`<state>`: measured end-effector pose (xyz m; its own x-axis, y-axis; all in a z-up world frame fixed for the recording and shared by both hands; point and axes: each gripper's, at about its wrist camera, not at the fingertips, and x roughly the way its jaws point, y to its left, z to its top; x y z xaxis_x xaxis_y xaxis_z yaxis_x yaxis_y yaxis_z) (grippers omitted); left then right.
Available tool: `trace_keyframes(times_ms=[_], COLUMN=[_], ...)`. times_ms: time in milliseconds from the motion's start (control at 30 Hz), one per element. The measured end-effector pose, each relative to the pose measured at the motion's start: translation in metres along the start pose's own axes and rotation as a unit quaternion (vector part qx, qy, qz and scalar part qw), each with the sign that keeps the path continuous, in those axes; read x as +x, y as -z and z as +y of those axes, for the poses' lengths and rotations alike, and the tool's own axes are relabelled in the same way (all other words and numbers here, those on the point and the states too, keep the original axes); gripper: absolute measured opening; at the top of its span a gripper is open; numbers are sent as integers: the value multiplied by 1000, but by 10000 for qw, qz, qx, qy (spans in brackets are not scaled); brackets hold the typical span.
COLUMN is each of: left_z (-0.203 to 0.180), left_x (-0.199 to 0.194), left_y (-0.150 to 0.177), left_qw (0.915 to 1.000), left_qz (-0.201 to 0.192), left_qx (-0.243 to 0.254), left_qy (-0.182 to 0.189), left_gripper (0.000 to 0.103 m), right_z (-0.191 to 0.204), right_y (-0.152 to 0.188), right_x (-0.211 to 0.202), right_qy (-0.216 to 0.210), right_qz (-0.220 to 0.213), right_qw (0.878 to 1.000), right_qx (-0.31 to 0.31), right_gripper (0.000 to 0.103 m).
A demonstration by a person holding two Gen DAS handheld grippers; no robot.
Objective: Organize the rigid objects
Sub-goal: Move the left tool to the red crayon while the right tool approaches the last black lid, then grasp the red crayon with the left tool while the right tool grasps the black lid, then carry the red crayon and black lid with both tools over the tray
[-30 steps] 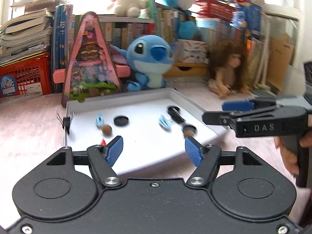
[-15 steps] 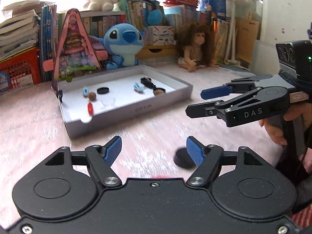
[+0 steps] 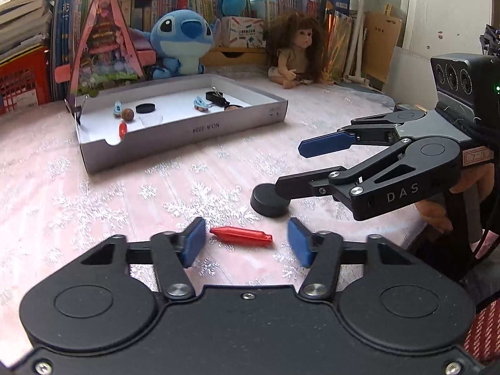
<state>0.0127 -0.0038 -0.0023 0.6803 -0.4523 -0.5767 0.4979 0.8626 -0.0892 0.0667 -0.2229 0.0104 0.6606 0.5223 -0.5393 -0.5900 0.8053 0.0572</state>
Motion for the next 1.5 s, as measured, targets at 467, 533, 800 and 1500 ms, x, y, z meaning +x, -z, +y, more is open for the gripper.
trace_keyframes(times_ms=[467,533,800,1500], left_z=[9,11,13,16], left_x=[-6,-8,-7,2], left_y=[-7,-8,-8,-16], left_qw=[9992,9989,9981,9957], left_qz=[-80,-95,-91,-139], left_qx=[-78,-96,-183,-435], left_qy=[-380,-438,-573,-808], left_gripper=[41,41,41,41], right_z=[4,7,21,15], right_y=[5,5,8,1], right_x=[2,4,9,8], right_qy=[-186,-216,-256,235], right_qz=[-19,17,136,-33], right_qw=[9998,9998,9991,9997], right_qx=[-18,-50,-294,54], right_gripper=[83,83,53,37])
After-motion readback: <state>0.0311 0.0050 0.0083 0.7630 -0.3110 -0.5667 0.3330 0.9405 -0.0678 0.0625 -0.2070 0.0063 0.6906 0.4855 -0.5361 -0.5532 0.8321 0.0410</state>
